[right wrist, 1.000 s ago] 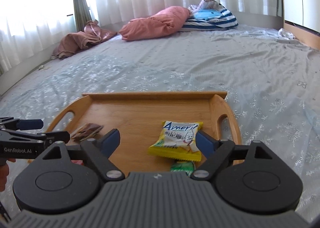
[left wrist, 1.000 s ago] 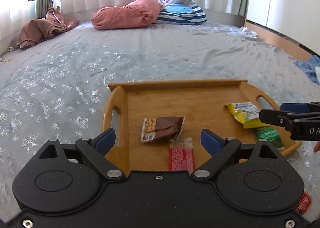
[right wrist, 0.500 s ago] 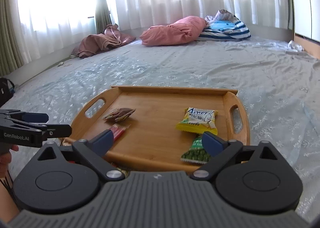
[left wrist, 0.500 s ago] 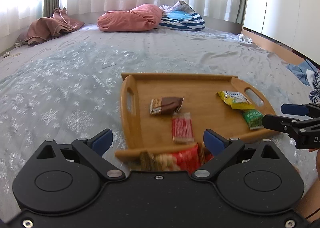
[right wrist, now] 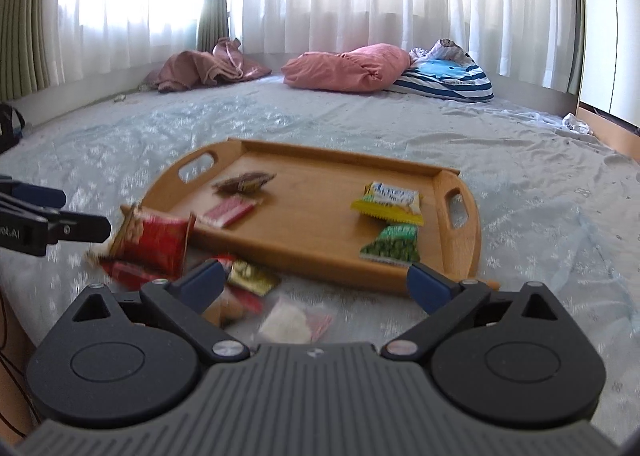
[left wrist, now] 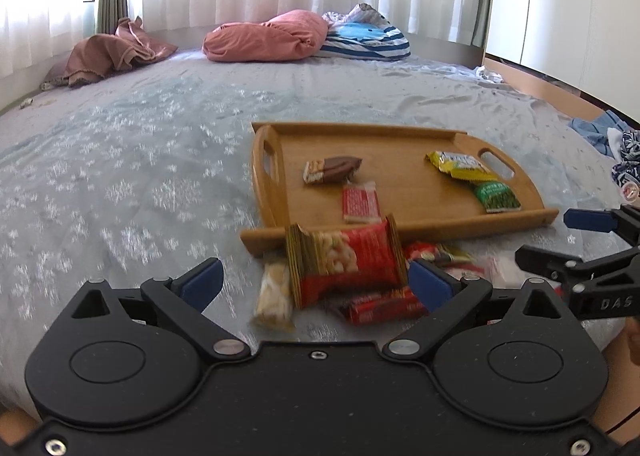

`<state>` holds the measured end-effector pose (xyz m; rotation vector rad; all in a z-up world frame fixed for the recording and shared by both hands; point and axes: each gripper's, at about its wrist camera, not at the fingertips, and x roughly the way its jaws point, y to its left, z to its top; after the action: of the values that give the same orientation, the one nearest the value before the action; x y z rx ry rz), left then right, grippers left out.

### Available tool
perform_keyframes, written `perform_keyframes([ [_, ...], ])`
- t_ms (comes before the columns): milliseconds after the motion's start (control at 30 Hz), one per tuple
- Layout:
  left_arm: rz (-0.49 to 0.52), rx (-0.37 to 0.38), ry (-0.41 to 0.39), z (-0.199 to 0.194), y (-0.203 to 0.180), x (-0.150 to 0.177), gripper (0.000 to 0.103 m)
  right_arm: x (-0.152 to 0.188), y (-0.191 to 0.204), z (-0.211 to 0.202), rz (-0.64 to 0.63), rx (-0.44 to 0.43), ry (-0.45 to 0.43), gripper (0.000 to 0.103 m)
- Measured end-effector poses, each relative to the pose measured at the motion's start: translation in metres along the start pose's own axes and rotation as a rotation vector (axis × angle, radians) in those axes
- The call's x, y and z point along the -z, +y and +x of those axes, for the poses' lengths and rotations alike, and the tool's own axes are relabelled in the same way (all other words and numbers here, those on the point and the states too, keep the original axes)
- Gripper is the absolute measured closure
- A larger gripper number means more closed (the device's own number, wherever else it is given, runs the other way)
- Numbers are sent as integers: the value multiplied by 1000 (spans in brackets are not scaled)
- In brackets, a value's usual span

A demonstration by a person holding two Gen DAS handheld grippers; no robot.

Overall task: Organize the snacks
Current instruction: 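Move both tools back over the snack pile beside the tray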

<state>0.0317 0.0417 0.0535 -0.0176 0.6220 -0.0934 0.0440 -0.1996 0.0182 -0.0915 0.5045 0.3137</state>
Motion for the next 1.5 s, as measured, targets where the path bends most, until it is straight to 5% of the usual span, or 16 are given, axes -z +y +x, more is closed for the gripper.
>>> perform_keyframes([
  [367,10,22,6,7,-24,11,4,21,1,5,80,1,27,1],
  [667,-17,44,46,26,-38,13,4,31,-7,10,173,38,16,12],
  [1033,-85,49,99,47,-42,17,17,37,-7,12,183,21,29,16],
  [1433,-135,66,107,52,-39,17,20,39,-3,17,189,14,37,16],
  [1500,-137,74,107,52,-39,17,28,40,-1,18,185,13,38,16],
])
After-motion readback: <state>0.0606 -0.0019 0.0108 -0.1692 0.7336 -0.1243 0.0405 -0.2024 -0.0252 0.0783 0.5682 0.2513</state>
